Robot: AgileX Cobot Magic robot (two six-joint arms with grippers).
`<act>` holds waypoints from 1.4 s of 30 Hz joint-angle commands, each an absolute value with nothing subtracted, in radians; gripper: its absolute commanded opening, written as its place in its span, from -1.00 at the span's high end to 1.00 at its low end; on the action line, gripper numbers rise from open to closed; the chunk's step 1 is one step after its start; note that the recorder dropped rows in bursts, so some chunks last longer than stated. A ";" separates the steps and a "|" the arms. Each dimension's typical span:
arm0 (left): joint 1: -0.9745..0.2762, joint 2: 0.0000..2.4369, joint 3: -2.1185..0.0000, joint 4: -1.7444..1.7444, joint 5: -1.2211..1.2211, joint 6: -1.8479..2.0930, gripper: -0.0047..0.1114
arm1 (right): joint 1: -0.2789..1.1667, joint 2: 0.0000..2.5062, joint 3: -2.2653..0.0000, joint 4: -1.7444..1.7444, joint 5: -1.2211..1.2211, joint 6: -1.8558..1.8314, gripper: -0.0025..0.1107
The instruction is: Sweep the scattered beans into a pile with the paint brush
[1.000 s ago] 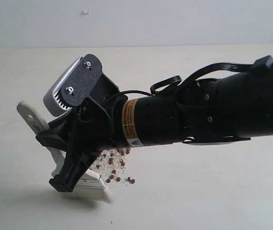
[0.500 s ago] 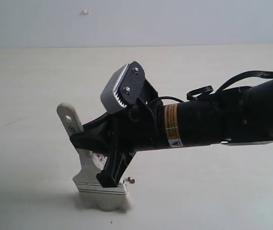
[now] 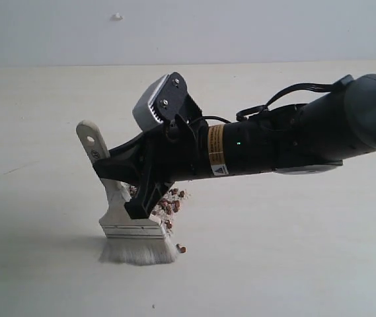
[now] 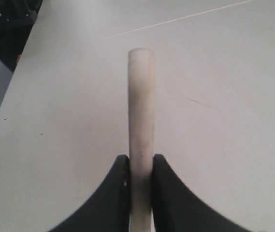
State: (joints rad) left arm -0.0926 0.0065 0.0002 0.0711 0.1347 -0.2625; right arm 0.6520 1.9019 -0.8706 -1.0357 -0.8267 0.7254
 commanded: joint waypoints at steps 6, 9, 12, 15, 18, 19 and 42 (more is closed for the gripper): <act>-0.090 0.000 0.000 0.067 0.134 -0.262 0.92 | 0.590 1.953 -0.958 -1.057 -0.707 0.679 0.96; -0.090 0.000 0.000 0.067 0.134 -0.262 0.92 | 0.567 1.953 -0.965 -1.057 -0.731 0.694 0.96; -0.090 0.000 0.000 0.067 0.134 -0.262 0.92 | 0.553 1.953 -0.965 -1.080 -0.804 0.754 0.96; -0.090 0.000 0.000 0.067 0.134 -0.262 0.92 | 0.547 1.939 -0.965 -1.146 -0.877 0.840 0.96; -0.090 0.000 0.000 0.067 0.134 -0.262 0.92 | 0.547 1.892 -0.965 -1.232 -0.892 0.912 0.96; -0.090 0.000 0.000 0.067 0.134 -0.262 0.92 | 0.547 1.871 -0.965 -1.258 -0.892 0.941 0.96; -0.090 0.000 0.000 0.067 0.134 -0.262 0.92 | 0.544 1.768 -0.825 -1.744 -1.086 0.971 0.96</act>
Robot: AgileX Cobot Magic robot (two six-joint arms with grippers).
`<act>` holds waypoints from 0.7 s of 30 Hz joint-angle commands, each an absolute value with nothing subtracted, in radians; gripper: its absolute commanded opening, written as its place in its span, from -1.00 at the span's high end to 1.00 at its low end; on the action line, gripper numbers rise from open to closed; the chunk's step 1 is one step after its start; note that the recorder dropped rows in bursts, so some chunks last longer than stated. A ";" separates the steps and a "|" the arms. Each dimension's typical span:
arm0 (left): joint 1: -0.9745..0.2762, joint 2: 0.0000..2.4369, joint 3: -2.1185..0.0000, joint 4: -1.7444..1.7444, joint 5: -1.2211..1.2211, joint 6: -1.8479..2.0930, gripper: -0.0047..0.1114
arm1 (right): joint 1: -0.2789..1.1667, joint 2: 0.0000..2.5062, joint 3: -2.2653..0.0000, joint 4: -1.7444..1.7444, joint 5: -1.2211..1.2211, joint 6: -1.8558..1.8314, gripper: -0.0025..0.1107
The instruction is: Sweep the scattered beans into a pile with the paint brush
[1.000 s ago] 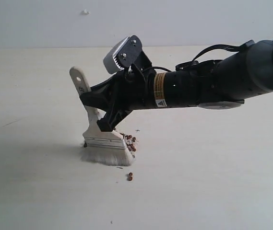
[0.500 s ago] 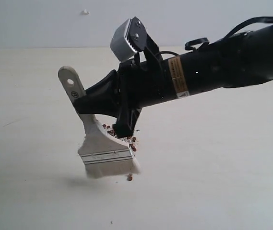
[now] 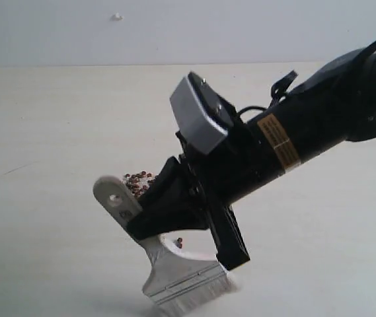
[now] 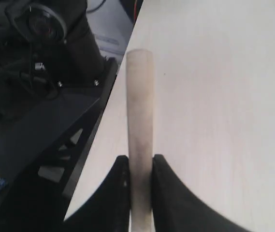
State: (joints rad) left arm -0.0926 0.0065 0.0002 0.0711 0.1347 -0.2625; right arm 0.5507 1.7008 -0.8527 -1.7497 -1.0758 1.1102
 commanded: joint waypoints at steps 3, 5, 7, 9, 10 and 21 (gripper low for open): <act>-0.090 0.000 0.000 0.067 0.134 -0.262 0.92 | 0.544 1.840 -0.825 -1.682 -1.071 0.848 0.96; -0.090 0.000 0.000 0.067 0.134 -0.262 0.92 | 0.544 1.879 -0.825 -1.607 -1.003 0.758 0.96; -0.090 0.000 0.000 0.067 0.134 -0.262 0.92 | 0.544 1.898 -0.825 -1.553 -0.948 0.712 0.96; -0.090 0.000 0.000 0.067 0.134 -0.262 0.92 | 0.544 1.909 -0.825 -1.488 -0.910 0.649 0.96; -0.090 0.000 0.000 0.067 0.134 -0.262 0.92 | 0.544 1.913 -0.825 -1.464 -0.903 0.614 0.96; -0.090 0.000 0.000 0.067 0.134 -0.262 0.92 | 0.544 1.918 -0.926 -1.359 -0.865 0.587 0.96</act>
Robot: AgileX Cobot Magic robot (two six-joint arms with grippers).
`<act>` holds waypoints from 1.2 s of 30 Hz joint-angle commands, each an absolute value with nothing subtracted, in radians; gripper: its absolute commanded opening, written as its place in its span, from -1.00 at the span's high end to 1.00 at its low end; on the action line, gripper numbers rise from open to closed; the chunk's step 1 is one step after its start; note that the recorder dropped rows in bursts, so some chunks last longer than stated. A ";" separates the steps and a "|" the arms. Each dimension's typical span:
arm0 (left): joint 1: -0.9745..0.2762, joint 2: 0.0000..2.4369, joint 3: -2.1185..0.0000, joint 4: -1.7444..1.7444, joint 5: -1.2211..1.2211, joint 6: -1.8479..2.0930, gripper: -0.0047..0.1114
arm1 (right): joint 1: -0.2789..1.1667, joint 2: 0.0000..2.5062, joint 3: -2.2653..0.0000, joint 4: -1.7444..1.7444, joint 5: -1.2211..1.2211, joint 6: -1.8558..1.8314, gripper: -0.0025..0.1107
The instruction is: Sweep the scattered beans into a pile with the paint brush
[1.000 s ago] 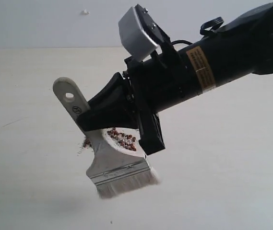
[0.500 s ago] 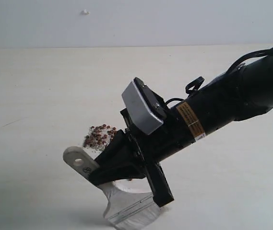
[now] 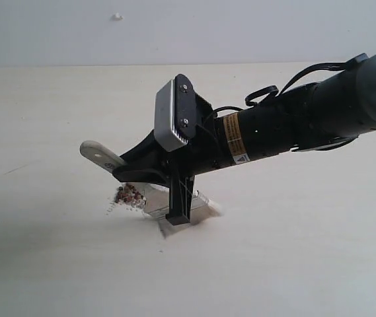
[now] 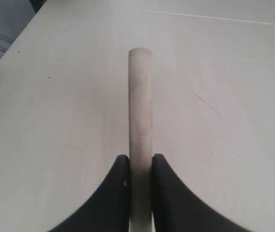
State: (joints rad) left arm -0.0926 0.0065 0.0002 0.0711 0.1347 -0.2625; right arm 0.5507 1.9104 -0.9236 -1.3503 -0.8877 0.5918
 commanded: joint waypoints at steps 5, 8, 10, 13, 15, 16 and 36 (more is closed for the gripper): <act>-0.090 0.000 0.000 0.067 0.134 -0.262 0.92 | 0.544 1.863 -0.926 -1.363 -0.986 0.705 0.96; -0.090 0.000 0.000 0.067 0.134 -0.262 0.92 | 0.544 1.787 -0.926 -1.366 -0.965 0.781 0.96; -0.090 0.000 0.000 0.067 0.134 -0.262 0.92 | 0.544 1.728 -0.926 -1.366 -0.904 0.838 0.96; -0.090 0.000 0.000 0.067 0.134 -0.262 0.92 | 0.547 1.624 -0.926 -1.366 -0.685 0.932 0.96; -0.090 0.000 0.000 0.067 0.134 -0.262 0.92 | 0.547 1.572 -0.926 -1.362 -0.519 0.996 0.96; -0.090 0.000 0.000 0.067 0.134 -0.262 0.92 | 0.547 1.549 -0.926 -1.359 -0.437 1.027 0.96; -0.090 0.000 0.000 0.067 0.134 -0.262 0.92 | 0.911 1.504 -0.935 -1.586 1.023 1.579 0.96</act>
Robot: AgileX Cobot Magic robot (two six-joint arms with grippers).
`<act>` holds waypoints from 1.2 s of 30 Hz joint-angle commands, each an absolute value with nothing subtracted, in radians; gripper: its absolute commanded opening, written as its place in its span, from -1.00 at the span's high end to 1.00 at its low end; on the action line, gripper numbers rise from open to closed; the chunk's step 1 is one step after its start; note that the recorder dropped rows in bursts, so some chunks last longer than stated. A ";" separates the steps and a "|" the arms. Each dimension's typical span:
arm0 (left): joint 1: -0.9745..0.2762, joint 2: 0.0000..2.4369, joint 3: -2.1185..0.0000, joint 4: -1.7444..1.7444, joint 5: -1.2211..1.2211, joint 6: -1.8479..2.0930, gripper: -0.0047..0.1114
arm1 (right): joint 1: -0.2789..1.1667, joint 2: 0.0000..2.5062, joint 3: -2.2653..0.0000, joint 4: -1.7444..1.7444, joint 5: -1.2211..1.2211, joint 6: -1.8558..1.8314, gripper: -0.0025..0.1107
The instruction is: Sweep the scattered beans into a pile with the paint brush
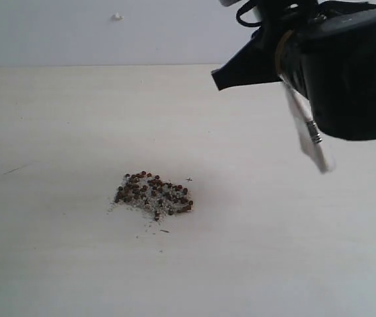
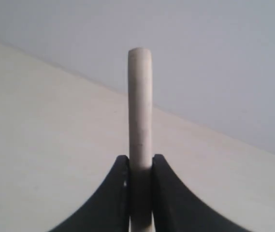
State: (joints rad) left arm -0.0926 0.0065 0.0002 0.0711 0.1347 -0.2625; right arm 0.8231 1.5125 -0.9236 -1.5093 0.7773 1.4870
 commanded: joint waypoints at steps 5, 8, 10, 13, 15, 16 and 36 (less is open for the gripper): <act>-0.090 0.000 0.000 0.067 0.134 -0.262 0.92 | 1.057 1.538 -0.887 -1.744 1.131 1.866 0.96; -0.090 0.000 0.000 0.067 0.134 -0.262 0.92 | 1.131 1.620 -0.873 -1.744 1.221 1.979 0.96; -0.090 0.000 0.000 0.067 0.134 -0.262 0.92 | 1.168 1.693 -0.873 -1.744 1.221 1.983 0.96; -0.090 0.000 0.000 0.067 0.134 -0.262 0.92 | 1.191 1.790 -0.874 -1.744 1.221 2.024 0.96; -0.090 0.000 0.000 0.067 0.134 -0.262 0.92 | 1.198 1.848 -0.877 -1.744 1.221 2.081 0.96; -0.090 0.000 0.000 0.067 0.134 -0.262 0.92 | 1.198 1.877 -0.877 -1.744 1.221 2.106 0.96; -0.090 0.000 0.000 0.067 0.134 -0.262 0.92 | 1.198 2.114 -1.118 -1.744 1.221 2.128 0.96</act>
State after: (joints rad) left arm -0.0926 0.0065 0.0002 0.0711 0.1347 -0.2625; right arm 1.1963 2.1040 -1.0851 -1.7286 1.2052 2.1198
